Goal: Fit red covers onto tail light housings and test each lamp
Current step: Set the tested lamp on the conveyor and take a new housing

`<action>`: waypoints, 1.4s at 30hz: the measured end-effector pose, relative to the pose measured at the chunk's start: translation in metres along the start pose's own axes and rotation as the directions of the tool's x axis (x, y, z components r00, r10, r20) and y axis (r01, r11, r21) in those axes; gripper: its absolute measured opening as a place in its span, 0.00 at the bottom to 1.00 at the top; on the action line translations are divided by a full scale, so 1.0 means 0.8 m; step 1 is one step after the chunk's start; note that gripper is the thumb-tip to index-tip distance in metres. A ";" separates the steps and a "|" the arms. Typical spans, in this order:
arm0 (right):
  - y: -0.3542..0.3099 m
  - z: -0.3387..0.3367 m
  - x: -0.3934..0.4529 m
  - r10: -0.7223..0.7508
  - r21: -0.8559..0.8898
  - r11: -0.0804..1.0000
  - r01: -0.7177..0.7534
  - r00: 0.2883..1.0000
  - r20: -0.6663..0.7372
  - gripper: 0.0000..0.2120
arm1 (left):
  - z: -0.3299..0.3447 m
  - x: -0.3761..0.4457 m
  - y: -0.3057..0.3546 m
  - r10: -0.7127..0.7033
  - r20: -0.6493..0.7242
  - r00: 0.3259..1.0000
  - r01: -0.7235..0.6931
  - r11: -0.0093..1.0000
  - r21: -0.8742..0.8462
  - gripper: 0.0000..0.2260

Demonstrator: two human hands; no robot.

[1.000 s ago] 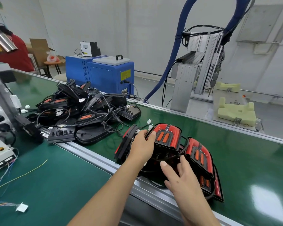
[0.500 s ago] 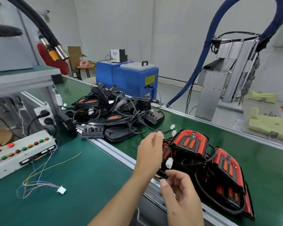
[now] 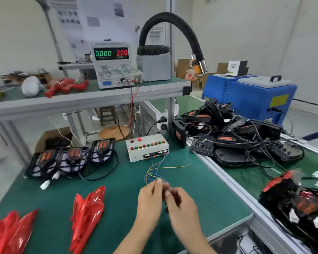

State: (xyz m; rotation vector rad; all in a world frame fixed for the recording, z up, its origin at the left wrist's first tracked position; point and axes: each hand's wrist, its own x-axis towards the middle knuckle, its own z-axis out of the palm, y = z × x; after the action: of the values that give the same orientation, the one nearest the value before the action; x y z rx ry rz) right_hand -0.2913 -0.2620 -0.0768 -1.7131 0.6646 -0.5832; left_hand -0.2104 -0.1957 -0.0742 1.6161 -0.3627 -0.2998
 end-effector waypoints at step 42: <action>-0.073 0.331 0.221 0.148 -0.415 0.909 -0.044 0.964 0.221 0.27 | -0.296 0.201 -0.043 -0.249 -0.409 0.878 0.432 0.780 0.452 0.25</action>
State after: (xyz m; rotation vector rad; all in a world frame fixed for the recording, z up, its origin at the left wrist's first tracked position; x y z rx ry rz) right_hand 0.0248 -0.1911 -0.0731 -2.0849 0.7205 -0.1549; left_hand 0.0340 -0.0429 -0.0866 2.2534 0.1393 -0.2067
